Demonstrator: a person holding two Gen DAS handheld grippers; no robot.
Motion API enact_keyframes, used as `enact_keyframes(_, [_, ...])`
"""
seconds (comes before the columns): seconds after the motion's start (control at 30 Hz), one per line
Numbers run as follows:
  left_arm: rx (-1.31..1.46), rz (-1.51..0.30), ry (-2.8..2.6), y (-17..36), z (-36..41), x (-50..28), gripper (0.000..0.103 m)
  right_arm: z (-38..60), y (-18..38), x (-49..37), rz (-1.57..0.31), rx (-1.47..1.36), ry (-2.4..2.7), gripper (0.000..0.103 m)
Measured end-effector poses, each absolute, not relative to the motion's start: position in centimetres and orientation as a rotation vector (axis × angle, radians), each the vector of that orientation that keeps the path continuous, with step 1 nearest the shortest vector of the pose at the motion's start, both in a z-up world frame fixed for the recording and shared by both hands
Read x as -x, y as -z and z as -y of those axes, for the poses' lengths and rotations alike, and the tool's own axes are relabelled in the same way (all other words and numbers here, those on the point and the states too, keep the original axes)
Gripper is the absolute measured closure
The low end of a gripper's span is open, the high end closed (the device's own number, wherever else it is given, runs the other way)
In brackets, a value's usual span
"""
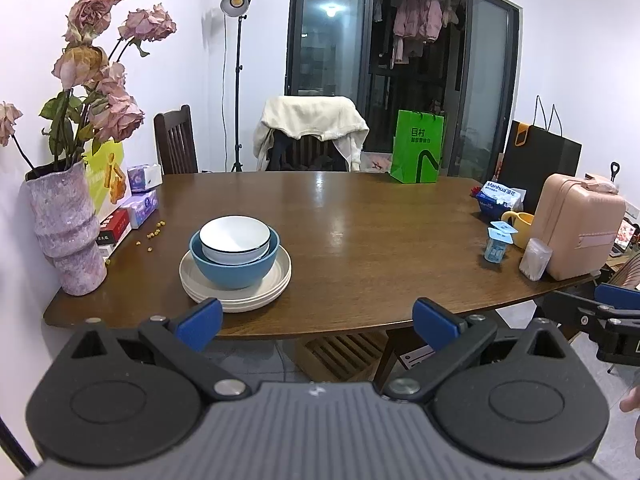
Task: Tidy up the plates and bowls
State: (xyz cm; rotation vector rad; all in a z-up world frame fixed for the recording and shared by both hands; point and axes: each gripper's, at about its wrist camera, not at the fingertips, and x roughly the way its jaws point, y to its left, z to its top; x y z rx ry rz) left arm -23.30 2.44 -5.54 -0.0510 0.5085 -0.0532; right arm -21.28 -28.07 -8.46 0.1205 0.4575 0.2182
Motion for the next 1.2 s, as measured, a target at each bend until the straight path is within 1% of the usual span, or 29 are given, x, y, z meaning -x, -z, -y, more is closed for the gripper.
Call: enact_keyframes(1.2, [0.051,-0.49,0.054,5.48,-2.49,23.78,0.0,27.88,8.4,21.49,-0.453,-0.12,-0.222,0.0])
